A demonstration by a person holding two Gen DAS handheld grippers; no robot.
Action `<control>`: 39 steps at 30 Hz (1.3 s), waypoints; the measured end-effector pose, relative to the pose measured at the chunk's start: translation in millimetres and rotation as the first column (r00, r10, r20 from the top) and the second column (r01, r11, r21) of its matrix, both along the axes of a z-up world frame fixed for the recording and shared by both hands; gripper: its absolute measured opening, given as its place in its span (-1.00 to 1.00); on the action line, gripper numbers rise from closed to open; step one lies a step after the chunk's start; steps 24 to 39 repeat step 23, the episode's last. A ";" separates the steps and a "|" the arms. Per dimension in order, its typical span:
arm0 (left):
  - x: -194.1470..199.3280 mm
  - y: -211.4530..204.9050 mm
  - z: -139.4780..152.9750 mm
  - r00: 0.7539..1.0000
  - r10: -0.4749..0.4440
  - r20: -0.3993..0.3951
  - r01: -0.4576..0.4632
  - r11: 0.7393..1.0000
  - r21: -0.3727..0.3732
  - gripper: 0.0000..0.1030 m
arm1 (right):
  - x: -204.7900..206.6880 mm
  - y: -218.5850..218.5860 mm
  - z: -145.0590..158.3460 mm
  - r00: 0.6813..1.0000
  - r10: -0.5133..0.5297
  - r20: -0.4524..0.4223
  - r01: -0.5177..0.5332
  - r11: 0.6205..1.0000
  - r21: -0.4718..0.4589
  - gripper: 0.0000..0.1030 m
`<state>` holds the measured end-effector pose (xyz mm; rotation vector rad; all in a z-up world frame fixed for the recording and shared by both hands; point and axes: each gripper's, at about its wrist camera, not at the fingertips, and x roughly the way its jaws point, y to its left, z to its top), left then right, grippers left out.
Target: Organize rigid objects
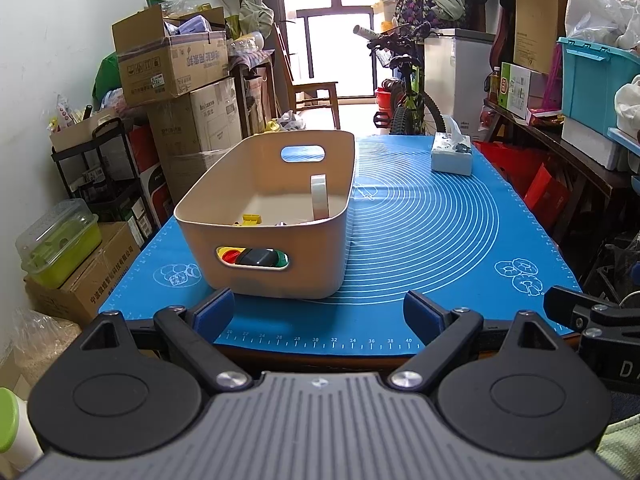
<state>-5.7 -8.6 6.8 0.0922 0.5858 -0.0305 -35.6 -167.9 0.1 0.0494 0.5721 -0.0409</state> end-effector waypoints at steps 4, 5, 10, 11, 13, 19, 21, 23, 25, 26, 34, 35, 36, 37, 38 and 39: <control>0.3 -0.4 -0.1 1.000 0.000 0.000 0.000 1.000 0.001 0.78 | 0.7 0.1 0.4 1.000 -0.003 -0.001 0.003 1.000 0.002 0.95; 0.3 -0.5 -0.1 1.000 -0.001 0.000 0.001 1.000 0.001 0.78 | 0.8 0.0 0.5 1.000 -0.002 -0.002 0.002 1.000 0.002 0.95; 0.3 -0.6 -0.2 1.000 -0.001 0.001 0.001 1.000 0.001 0.78 | 0.6 0.3 0.1 1.000 -0.005 -0.006 0.005 1.000 0.002 0.95; 0.1 -0.5 -0.2 1.000 -0.001 0.001 0.001 1.000 0.001 0.78 | 0.5 0.3 -0.3 1.000 -0.006 -0.007 0.006 1.000 0.003 0.95; 0.2 -0.7 -0.3 1.000 -0.001 0.001 0.001 1.000 0.001 0.78 | 0.3 0.1 -0.8 1.000 -0.007 -0.007 0.007 1.000 0.003 0.95; 0.0 -0.8 -0.4 1.000 0.000 0.001 0.000 1.000 0.002 0.79 | 0.5 -0.1 -0.7 1.000 -0.006 -0.007 0.006 1.000 0.002 0.95; 0.1 -1.0 -0.4 1.000 -0.001 0.002 0.001 1.000 0.002 0.80 | 0.6 -0.1 -0.6 1.000 -0.006 -0.008 0.006 1.000 0.003 0.95; 0.4 -1.1 -0.3 1.000 -0.001 0.001 0.001 1.000 0.002 0.80 | 0.4 -0.2 -0.6 1.000 -0.006 -0.007 0.006 1.000 0.003 0.95; 0.4 -1.1 -0.3 1.000 -0.001 0.001 0.001 1.000 0.002 0.80 | 0.4 -0.2 -0.6 1.000 -0.006 -0.007 0.006 1.000 0.003 0.95; 0.4 -1.1 -0.3 1.000 -0.001 0.001 0.001 1.000 0.002 0.80 | 0.4 -0.2 -0.6 1.000 -0.006 -0.007 0.006 1.000 0.003 0.95; 0.4 -1.1 -0.3 1.000 -0.001 0.001 0.001 1.000 0.002 0.80 | 0.4 -0.2 -0.6 1.000 -0.006 -0.007 0.006 1.000 0.003 0.95; 0.4 -1.1 -0.3 1.000 -0.001 0.001 0.001 1.000 0.002 0.80 | 0.4 -0.2 -0.6 1.000 -0.006 -0.007 0.006 1.000 0.003 0.95; 0.4 -1.1 -0.3 1.000 -0.001 0.001 0.001 1.000 0.002 0.80 | 0.4 -0.2 -0.6 1.000 -0.006 -0.007 0.006 1.000 0.003 0.95; 0.4 -1.1 -0.3 1.000 -0.001 0.001 0.001 1.000 0.002 0.80 | 0.4 -0.2 -0.6 1.000 -0.006 -0.007 0.006 1.000 0.003 0.95; 0.4 -1.1 -0.3 1.000 -0.001 0.001 0.001 1.000 0.002 0.80 | 0.4 -0.2 -0.6 1.000 -0.006 -0.007 0.006 1.000 0.003 0.95; 0.4 -1.1 -0.3 1.000 -0.001 0.001 0.001 1.000 0.002 0.80 | 0.4 -0.2 -0.6 1.000 -0.006 -0.007 0.006 1.000 0.003 0.95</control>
